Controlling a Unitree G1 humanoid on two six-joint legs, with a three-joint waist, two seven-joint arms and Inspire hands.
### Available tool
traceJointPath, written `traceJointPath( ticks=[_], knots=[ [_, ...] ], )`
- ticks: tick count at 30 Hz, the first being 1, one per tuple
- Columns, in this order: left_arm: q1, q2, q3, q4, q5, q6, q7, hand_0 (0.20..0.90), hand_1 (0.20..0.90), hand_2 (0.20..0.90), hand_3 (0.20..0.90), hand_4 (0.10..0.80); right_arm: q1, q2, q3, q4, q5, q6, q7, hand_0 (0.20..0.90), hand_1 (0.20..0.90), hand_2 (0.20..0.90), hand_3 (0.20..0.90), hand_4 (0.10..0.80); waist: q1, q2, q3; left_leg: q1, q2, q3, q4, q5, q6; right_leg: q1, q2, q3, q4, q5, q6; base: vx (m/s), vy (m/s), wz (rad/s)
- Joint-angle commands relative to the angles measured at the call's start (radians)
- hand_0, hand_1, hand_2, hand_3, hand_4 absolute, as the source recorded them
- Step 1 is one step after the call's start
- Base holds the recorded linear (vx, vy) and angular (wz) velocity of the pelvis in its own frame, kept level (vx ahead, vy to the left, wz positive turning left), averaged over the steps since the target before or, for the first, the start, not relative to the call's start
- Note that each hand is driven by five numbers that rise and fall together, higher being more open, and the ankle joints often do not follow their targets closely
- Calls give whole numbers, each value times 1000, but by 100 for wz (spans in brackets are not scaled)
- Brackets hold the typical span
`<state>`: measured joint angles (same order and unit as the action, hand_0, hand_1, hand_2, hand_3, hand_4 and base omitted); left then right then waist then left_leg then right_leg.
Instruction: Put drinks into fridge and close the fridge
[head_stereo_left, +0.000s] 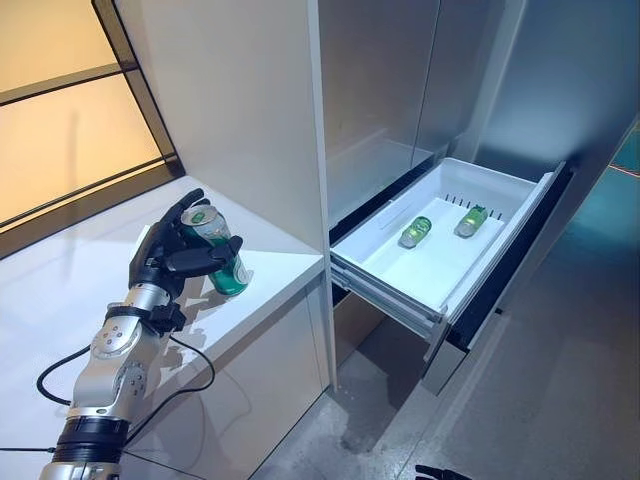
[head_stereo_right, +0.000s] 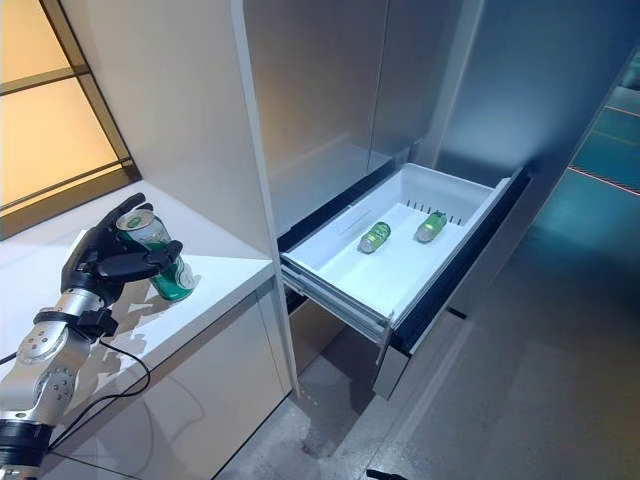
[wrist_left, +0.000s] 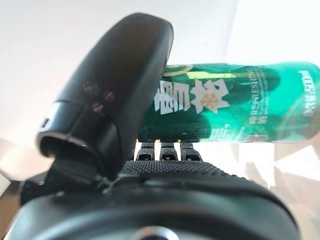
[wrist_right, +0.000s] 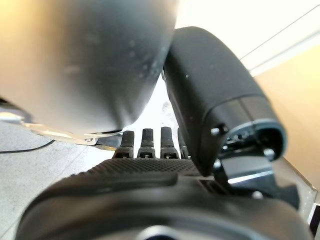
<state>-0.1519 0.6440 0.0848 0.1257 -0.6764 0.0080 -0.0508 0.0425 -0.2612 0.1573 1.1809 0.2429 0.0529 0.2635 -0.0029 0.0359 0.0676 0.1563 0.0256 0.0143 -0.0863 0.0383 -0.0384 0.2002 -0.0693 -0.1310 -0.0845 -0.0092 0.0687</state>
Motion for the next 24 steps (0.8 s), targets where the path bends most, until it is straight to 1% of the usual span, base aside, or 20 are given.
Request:
traceJointPath(
  ticks=[1,11,24],
  knots=[
    [-222,16,25,32,-55,-110,29,900,900,900,900,800,-22,-24,14,57,-16,-11,7,900,900,900,900,800,1,9,-18,26,-83,1,22,-122,55,-57,81,53,107,-110,-8,19,5,-3],
    [-233,10,11,57,-72,-106,37,900,900,900,900,800,-27,-24,9,73,-15,-18,6,900,900,900,900,800,-3,12,-17,28,-85,4,28,-127,58,-56,80,59,114,-113,-8,0,0,0],
    [-250,-2,3,70,-131,-134,27,900,900,900,900,800,-31,-26,3,99,-21,-32,10,900,900,900,900,800,-9,16,-18,33,-87,9,30,-133,62,-56,76,64,121,-116,-6,0,0,0]
  ],
)
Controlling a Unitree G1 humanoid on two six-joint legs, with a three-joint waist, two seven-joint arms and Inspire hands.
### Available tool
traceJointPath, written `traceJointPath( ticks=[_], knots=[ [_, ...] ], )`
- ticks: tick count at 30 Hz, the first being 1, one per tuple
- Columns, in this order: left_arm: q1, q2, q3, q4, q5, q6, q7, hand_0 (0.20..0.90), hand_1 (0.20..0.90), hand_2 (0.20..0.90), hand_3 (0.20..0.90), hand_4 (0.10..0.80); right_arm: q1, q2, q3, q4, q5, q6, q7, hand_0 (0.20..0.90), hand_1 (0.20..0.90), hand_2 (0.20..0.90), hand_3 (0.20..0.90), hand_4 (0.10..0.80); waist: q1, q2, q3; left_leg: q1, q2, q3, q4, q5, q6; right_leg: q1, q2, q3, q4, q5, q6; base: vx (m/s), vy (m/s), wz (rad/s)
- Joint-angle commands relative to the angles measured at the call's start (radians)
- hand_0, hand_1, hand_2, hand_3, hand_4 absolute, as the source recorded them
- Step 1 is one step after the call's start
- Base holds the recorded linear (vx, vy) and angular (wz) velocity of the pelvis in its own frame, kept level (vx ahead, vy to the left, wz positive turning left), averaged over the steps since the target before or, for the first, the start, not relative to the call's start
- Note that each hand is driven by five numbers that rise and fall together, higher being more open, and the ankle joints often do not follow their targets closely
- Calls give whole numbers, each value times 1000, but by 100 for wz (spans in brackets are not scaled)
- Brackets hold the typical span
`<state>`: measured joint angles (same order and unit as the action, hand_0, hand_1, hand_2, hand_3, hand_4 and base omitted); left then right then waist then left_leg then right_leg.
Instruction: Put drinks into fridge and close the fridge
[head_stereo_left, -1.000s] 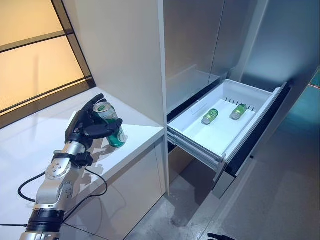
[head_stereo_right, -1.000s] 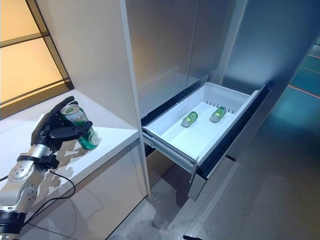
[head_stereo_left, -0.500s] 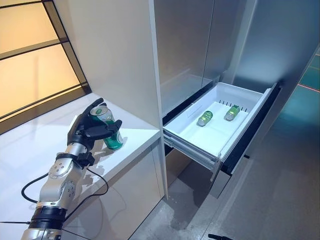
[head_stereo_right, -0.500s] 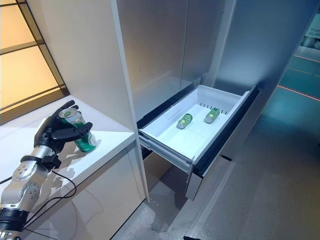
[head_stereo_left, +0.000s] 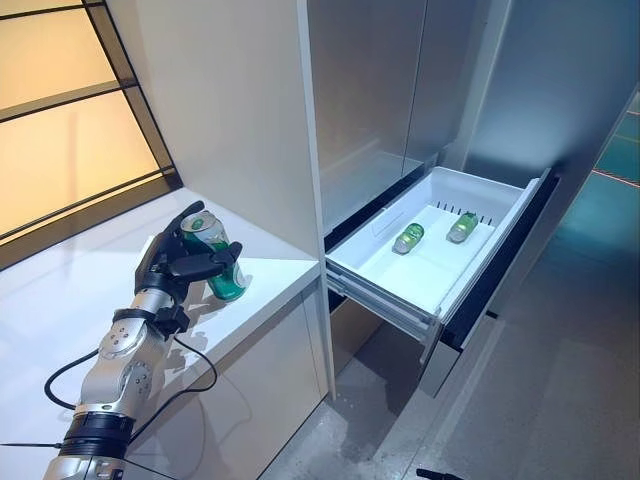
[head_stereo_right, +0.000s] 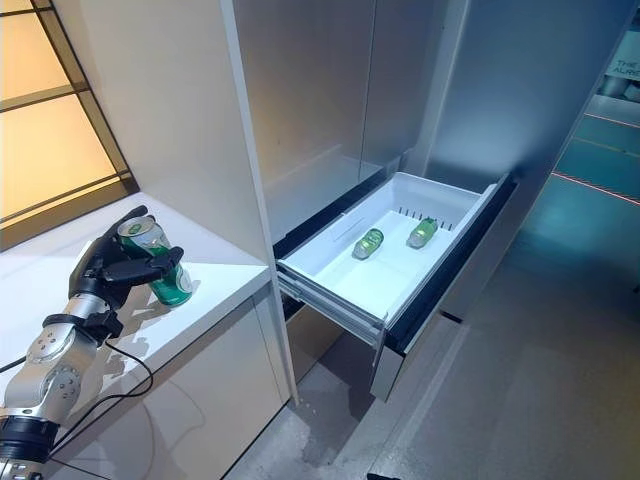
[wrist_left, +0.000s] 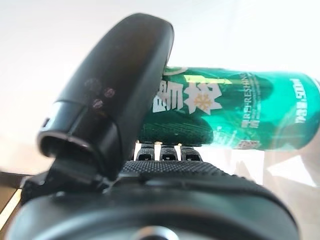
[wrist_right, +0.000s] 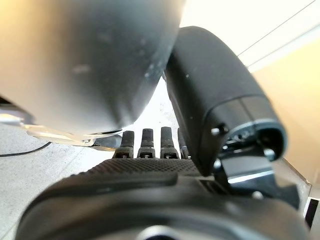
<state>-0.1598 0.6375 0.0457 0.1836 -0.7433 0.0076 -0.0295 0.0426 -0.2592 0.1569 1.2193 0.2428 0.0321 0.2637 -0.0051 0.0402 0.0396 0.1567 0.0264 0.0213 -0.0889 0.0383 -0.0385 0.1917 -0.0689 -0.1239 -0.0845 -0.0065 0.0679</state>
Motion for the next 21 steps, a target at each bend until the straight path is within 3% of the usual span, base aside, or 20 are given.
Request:
traceJointPath(
  ticks=[1,13,21],
  knots=[
    [-243,4,42,13,-68,-135,4,900,900,900,900,800,-32,-28,4,61,-20,-11,10,900,900,900,900,800,-6,12,10,33,-88,2,32,-133,62,-48,75,57,121,-119,-5,0,0,0],
    [-246,-23,53,18,-168,-179,6,900,900,900,900,800,-39,-28,1,92,-32,-27,12,900,900,900,900,800,-5,17,7,39,-92,-2,30,-135,63,-45,71,55,121,-119,-4,0,0,0],
    [-264,-14,47,5,-157,-173,10,900,900,900,900,800,-46,-32,1,111,-33,-34,18,900,900,900,900,800,-2,21,5,41,-92,-3,25,-134,62,-43,69,51,117,-119,-4,0,0,0]
  ],
)
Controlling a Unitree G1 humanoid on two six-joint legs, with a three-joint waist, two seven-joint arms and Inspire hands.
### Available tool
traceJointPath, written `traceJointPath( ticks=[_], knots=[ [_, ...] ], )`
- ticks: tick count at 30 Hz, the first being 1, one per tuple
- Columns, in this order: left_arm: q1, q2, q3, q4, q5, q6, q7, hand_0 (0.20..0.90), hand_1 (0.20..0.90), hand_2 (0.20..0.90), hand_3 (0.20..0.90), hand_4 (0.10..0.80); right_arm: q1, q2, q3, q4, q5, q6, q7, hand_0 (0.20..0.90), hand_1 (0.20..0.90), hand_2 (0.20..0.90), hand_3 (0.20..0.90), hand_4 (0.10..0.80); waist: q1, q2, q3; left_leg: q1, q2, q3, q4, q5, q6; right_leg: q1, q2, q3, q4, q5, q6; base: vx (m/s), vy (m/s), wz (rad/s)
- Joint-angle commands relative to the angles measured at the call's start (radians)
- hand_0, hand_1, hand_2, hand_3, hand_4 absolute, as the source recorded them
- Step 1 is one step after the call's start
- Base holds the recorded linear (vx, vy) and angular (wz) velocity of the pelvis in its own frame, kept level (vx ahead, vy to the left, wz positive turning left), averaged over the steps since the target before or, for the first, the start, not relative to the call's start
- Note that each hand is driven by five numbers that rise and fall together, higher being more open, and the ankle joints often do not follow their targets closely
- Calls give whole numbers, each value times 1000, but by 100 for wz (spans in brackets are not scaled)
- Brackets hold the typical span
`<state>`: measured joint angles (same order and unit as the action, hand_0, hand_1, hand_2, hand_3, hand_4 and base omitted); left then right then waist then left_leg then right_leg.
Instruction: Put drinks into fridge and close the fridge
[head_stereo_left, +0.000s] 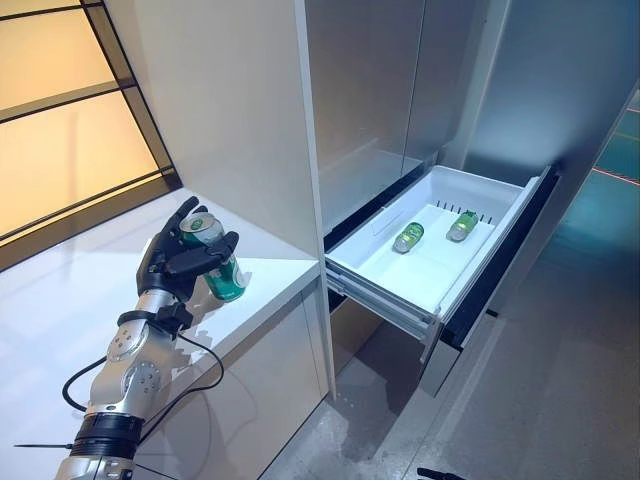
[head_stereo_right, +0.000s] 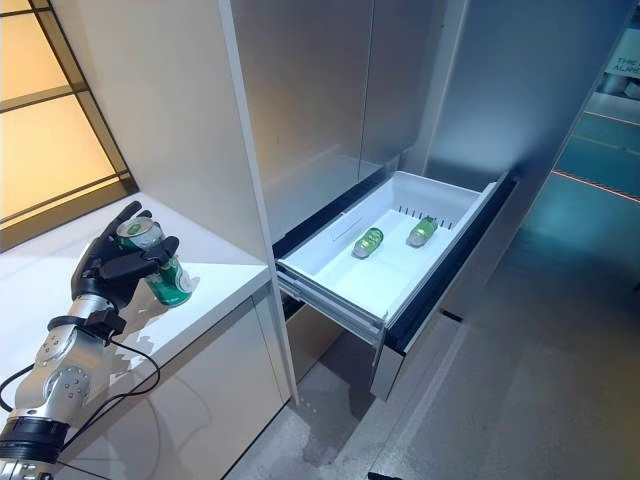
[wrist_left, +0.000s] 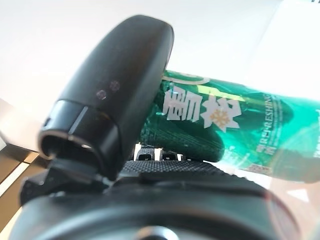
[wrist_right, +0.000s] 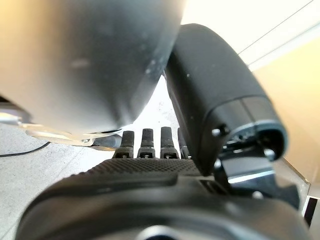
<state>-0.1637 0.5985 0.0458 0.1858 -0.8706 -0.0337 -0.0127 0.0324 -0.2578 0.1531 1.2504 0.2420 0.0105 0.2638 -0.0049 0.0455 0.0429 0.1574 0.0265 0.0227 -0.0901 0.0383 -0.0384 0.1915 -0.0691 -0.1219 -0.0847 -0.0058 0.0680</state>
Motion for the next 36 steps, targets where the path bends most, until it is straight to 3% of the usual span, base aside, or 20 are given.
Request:
traceJointPath(
  ticks=[1,11,12,13,14,16,28,36],
  knots=[
    [-263,28,45,-1,-28,-128,-5,900,900,900,900,800,-36,-33,5,83,-31,-13,18,900,900,900,900,800,-2,16,1,40,-92,-5,26,-134,62,-43,69,49,117,-120,-4,0,0,0],
    [-277,53,38,-1,-13,-106,-5,900,900,900,900,800,-43,-36,5,96,-27,-14,20,900,900,900,900,800,-1,21,1,42,-93,-5,25,-134,61,-40,69,48,114,-119,-4,0,0,0],
    [-278,54,37,-1,-13,-106,-6,855,855,855,848,748,-43,-36,5,95,-27,-14,20,900,900,900,900,800,-1,21,1,42,-93,-5,25,-134,61,-40,69,49,114,-119,-4,0,0,0],
    [-280,56,36,-3,-12,-108,-7,622,622,622,576,476,-43,-36,7,95,-27,-14,20,900,900,900,900,800,-1,21,1,41,-93,-5,25,-133,61,-41,69,49,114,-119,-4,0,0,0],
    [-281,57,35,-6,-11,-109,-6,575,575,575,521,421,-43,-36,8,94,-26,-14,20,900,900,900,900,800,-1,21,2,41,-93,-5,25,-133,61,-41,69,49,115,-119,-4,0,0,0],
    [-287,61,32,-13,-11,-114,-6,300,300,300,200,100,-43,-36,9,94,-25,-14,20,900,900,900,900,800,-2,21,2,40,-93,-6,26,-134,61,-41,69,50,115,-119,-4,0,0,0],
    [-312,102,26,-58,56,-68,9,300,300,300,200,100,-21,-42,8,93,-45,-39,32,900,900,900,900,800,-15,22,-5,31,-91,-1,23,-129,59,-51,77,65,110,-116,-3,2,-1,-1],
    [-354,115,26,-112,-40,-112,-29,300,300,300,200,100,-16,-37,19,90,-43,-49,31,900,900,900,900,800,-18,22,-10,29,-91,2,23,-131,61,-53,81,74,107,-114,-4,-1,-6,-6]
  ],
)
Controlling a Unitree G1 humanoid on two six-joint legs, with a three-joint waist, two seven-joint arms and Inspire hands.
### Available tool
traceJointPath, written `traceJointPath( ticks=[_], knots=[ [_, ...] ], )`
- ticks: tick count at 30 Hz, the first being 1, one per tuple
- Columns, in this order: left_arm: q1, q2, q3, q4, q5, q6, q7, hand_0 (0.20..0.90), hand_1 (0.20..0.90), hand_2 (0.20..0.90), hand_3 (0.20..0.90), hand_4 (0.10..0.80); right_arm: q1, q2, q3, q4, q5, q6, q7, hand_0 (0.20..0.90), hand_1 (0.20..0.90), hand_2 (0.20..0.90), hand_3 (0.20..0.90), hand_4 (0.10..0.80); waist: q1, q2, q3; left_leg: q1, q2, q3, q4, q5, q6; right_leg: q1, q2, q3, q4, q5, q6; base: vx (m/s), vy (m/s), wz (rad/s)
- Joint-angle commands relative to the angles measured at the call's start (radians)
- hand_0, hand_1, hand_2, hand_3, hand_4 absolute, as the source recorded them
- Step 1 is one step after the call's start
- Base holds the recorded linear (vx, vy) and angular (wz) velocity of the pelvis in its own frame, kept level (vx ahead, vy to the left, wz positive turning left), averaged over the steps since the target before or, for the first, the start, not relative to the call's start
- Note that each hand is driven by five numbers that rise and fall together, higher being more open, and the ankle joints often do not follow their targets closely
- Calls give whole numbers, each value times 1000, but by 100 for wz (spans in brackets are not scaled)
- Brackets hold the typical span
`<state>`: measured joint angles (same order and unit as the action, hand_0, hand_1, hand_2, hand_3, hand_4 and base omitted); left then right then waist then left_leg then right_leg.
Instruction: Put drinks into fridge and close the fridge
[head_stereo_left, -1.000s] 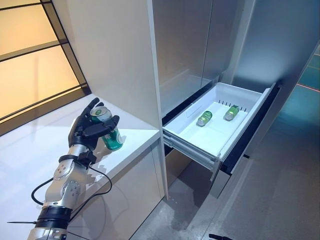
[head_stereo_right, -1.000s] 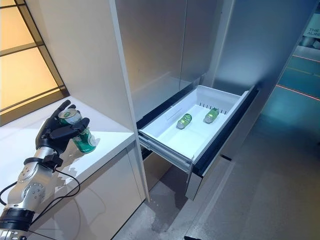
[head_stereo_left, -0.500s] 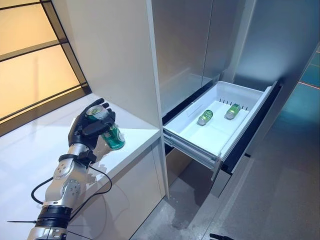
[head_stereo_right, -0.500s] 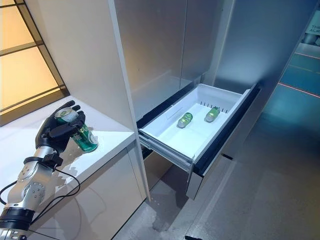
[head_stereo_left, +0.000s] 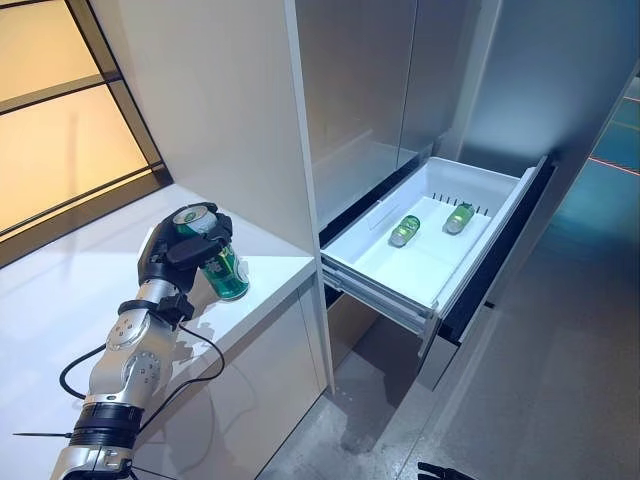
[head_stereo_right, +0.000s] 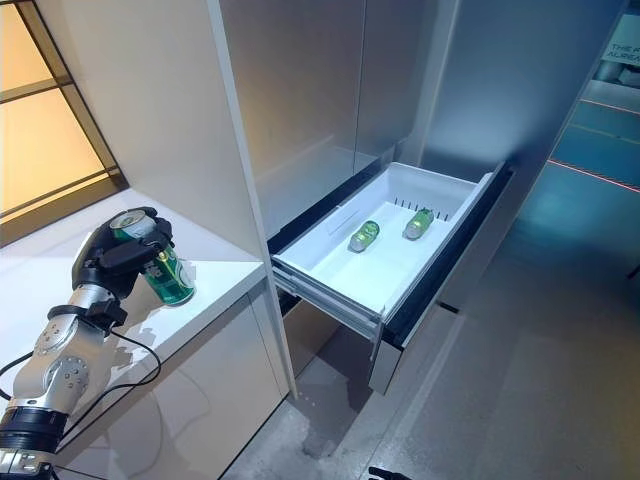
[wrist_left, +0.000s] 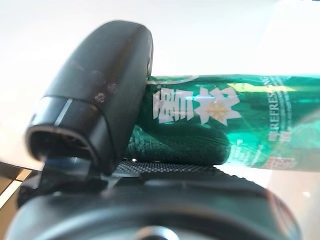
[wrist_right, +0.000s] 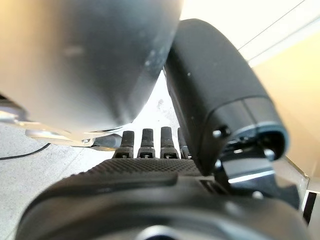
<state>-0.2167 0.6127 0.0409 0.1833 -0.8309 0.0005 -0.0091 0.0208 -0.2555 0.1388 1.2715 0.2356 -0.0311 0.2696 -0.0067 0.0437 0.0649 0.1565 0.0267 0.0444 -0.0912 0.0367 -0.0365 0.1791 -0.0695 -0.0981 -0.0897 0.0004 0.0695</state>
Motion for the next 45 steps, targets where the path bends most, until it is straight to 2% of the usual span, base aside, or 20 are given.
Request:
traceJointPath(
  ticks=[1,4,7,11,13,15,23,25,29,35,39,45],
  knots=[
    [-304,101,30,-136,-96,-154,-43,300,300,300,200,100,-4,-39,34,68,-34,-13,26,900,900,900,900,800,-15,24,-33,29,-91,-20,24,-129,59,-41,82,50,111,-120,-5,0,0,0],
    [-310,101,29,-226,-126,-174,-60,300,300,300,200,100,-6,-40,38,54,-39,-40,29,900,900,900,900,800,-11,23,-36,24,-91,-22,24,-127,58,-44,82,49,110,-118,-6,0,0,0],
    [-306,94,32,-312,-141,-193,-82,300,300,300,200,100,-9,-41,61,23,-80,-103,25,900,900,900,900,800,-5,19,-37,21,-91,-29,25,-127,58,-46,84,48,111,-118,-8,-35,-2,-1],
    [-296,93,32,-383,-118,-237,-87,300,300,300,200,100,-27,-49,111,-39,-170,-156,-69,900,900,900,900,800,7,9,-37,19,-93,-40,27,-126,58,-45,84,44,112,-119,-11,-39,-5,-1],
    [-289,97,31,-421,-102,-253,-75,300,300,300,200,100,-40,-59,138,-85,-236,-152,-146,900,900,900,900,800,15,4,-38,18,-92,-44,27,-125,58,-43,84,41,110,-119,-12,-39,-10,0],
    [-279,101,33,-455,-107,-266,-74,300,300,300,200,100,-53,-67,157,-149,-249,-128,-174,900,900,900,900,800,23,0,-37,17,-92,-50,28,-124,58,-41,84,39,109,-119,-13,-33,-16,1],
    [-201,69,35,-534,-163,-282,-189,300,300,300,200,100,-54,-57,188,-485,-223,-45,-139,900,900,900,900,800,45,-14,-32,9,-94,-74,32,-117,56,-41,81,16,114,-118,-19,-24,-12,2],
    [-164,55,29,-544,-181,-280,-242,300,300,300,200,100,-41,-56,187,-637,-229,-2,-122,900,900,900,900,800,46,-18,-28,8,-94,-79,35,-116,57,-41,78,9,116,-116,-18,-29,-18,8],
    [-90,27,14,-540,-207,-273,-344,300,300,300,200,100,-40,-84,154,-882,-184,25,-38,900,900,900,900,800,45,-22,-24,4,-95,-84,31,-108,57,-44,75,1,116,-109,-15,-40,-15,5],
    [-1,13,-12,-496,-216,-314,-464,300,300,300,200,100,-95,-202,75,-1225,57,146,177,900,900,900,900,800,36,-28,-17,-4,-93,-76,25,-88,54,-55,71,-2,116,-91,-12,-30,-6,7],
    [9,24,-38,-463,-234,-328,-503,300,300,300,200,100,-172,-313,50,-1348,216,198,272,900,900,900,900,800,33,-34,-18,-9,-94,-71,26,-86,54,-62,67,-1,117,-87,-10,-17,2,0],
    [-9,35,-79,-441,-226,-350,-488,300,300,300,200,100,-264,-387,59,-1412,348,255,292,900,900,900,900,800,30,-42,-25,-9,-97,-68,28,-86,56,-62,62,1,111,-81,-10,0,0,0]
  ],
)
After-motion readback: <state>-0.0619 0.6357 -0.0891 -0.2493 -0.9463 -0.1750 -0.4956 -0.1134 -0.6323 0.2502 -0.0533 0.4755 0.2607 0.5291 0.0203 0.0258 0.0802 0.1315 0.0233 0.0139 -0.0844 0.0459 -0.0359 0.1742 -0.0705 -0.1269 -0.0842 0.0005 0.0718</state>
